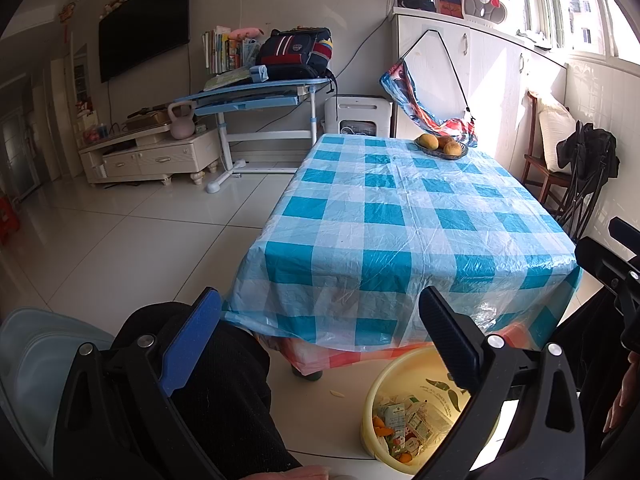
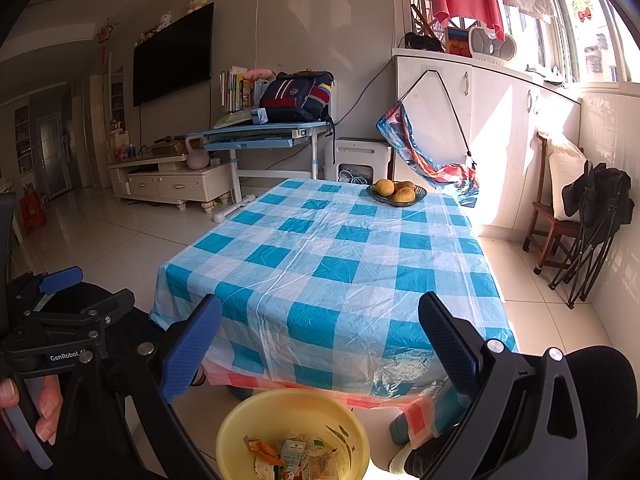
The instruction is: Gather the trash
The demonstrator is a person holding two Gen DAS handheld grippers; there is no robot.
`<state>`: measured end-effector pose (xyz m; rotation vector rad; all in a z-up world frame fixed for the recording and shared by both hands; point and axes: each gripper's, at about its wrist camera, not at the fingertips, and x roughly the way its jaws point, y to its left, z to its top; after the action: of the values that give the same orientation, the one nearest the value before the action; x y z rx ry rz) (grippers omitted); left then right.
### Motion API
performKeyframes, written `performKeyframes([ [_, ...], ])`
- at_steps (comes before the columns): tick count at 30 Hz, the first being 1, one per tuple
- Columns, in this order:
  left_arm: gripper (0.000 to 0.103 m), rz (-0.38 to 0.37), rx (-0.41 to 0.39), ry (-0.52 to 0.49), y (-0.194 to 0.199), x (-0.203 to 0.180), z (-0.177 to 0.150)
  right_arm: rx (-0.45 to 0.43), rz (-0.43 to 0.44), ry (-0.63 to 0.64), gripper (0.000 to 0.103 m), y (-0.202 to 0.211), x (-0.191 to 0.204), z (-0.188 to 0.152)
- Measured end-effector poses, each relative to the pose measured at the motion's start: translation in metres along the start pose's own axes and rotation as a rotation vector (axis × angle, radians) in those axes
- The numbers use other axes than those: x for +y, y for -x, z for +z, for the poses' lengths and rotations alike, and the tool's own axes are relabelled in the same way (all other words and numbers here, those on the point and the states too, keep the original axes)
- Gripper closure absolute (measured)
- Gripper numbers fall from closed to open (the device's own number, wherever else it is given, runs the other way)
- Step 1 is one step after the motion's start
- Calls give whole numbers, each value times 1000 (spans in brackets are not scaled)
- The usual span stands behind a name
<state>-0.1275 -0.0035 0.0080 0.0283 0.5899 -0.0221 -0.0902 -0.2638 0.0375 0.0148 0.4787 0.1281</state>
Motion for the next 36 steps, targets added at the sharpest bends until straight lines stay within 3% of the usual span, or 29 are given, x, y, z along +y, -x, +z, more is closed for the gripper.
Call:
performKeyframes([
  [36,7,3,-14,-13,6,5,-2,8,-1,22,8,-1,6,2],
])
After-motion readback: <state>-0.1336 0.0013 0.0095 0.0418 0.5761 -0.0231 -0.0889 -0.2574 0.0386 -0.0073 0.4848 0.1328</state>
